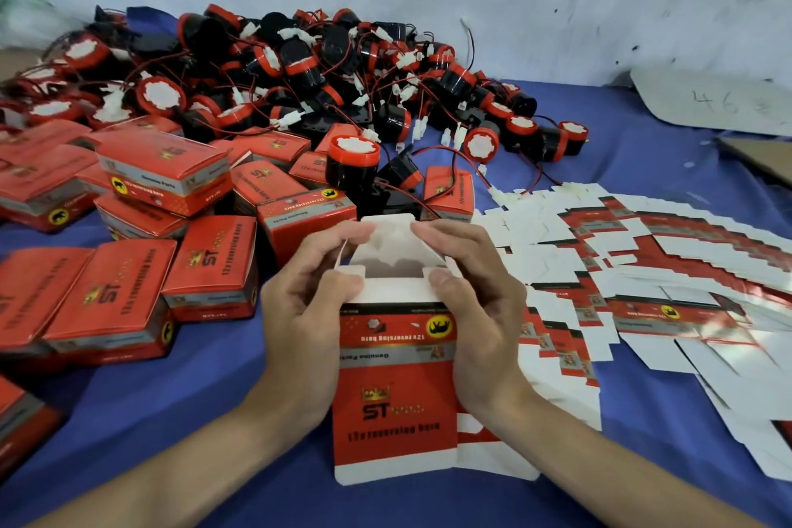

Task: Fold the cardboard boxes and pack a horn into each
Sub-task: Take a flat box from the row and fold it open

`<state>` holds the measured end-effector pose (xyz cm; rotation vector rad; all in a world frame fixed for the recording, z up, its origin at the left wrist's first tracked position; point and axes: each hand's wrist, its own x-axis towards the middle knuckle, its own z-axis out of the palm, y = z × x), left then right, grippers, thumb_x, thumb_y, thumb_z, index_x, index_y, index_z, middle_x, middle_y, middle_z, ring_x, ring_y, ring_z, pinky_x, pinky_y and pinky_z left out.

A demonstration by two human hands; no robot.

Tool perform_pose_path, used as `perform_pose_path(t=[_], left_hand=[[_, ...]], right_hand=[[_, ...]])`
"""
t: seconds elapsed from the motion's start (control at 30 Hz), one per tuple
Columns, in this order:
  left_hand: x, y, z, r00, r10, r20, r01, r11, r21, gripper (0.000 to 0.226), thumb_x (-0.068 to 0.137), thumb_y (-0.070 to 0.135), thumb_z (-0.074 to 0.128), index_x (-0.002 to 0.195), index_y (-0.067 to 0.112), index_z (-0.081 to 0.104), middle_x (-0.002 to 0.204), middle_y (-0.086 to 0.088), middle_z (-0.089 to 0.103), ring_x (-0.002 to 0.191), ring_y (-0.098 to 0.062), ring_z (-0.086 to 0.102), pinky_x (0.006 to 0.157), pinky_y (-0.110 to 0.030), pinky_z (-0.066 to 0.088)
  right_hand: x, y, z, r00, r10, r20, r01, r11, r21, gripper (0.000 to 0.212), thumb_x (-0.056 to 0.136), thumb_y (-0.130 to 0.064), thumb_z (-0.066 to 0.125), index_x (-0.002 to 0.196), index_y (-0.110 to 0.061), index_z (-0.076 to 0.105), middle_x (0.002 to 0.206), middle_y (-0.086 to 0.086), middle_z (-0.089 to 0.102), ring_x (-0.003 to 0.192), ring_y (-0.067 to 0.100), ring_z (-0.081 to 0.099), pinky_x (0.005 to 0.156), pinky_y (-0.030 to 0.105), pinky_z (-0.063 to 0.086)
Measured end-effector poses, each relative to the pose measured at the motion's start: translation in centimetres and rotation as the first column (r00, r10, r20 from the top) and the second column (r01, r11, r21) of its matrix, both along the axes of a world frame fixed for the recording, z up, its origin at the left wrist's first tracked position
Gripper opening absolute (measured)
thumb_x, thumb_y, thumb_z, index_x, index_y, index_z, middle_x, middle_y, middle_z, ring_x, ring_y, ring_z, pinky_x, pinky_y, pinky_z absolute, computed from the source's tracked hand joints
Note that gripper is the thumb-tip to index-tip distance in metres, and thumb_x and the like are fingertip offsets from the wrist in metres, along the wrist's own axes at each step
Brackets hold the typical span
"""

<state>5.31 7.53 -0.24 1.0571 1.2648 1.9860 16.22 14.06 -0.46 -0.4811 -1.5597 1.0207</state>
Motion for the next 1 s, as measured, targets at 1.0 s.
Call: perform_pose_path(t=[1.0], left_hand=[[1.7, -1.3, 0.0, 0.981, 0.146, 0.130, -0.127, 0.982, -0.143, 0.014, 0.079, 0.026, 0.061, 0.081, 0.028, 0.074, 0.083, 0.003, 0.073, 0.070, -0.011, 0.069, 0.053, -0.020, 0.053]], right_hand=[[-0.1, 0.3, 0.4, 0.994, -0.087, 0.069, 0.099, 0.974, -0.203, 0.016, 0.084, -0.020, 0.050, 0.077, -0.019, 0.065, 0.089, -0.008, 0.070, 0.076, 0.013, 0.065, 0.054, 0.022, 0.051]])
